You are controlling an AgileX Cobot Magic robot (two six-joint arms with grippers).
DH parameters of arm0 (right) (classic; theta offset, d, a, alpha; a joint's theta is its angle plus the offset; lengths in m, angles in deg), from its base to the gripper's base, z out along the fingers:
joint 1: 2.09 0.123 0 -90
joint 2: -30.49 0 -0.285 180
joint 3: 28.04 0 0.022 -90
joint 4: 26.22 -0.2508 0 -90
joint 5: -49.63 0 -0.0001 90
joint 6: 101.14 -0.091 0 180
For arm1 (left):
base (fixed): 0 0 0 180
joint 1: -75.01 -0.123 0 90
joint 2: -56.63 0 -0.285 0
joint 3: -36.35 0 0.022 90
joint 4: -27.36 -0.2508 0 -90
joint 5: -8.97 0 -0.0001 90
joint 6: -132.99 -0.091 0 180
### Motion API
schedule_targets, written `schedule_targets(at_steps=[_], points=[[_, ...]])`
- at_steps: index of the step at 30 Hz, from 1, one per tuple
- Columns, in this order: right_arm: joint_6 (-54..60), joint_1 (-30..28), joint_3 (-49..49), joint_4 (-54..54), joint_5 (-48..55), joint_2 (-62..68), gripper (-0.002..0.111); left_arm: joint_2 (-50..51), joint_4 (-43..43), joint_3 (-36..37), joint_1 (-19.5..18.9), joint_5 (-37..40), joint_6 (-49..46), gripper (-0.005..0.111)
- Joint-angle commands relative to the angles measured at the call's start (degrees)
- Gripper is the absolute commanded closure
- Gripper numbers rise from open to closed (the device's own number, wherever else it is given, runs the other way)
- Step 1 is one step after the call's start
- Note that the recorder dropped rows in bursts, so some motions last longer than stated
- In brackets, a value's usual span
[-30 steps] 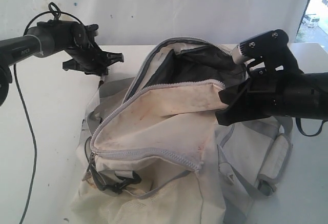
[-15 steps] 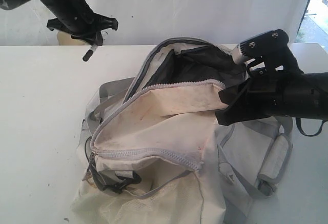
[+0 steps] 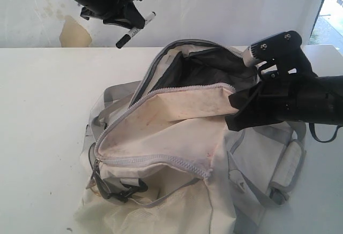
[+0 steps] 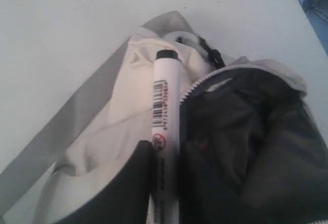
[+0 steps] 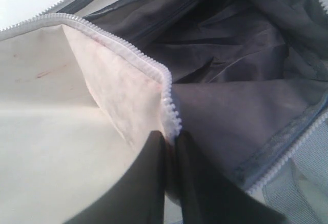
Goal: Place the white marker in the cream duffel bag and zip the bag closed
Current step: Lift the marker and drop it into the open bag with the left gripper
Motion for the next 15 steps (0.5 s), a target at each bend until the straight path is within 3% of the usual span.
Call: schedule_targets(at_steps=[1, 7, 15], points=[[-0.17, -0.25, -0.19, 0.33, 0.36, -0.5, 0.108, -0.61, 3.37, -0.01, 2.51, 1.03, -6.09, 0.107], [-0.17, -0.25, -0.19, 0.33, 0.36, -0.5, 0.108, -0.61, 3.31, -0.01, 8.24, -2.27, -17.74, 0.107], [-0.17, -0.25, -0.19, 0.33, 0.48, -0.5, 0.108, 2.92, 3.76, -0.01, 11.07, -5.63, -18.15, 0.107]])
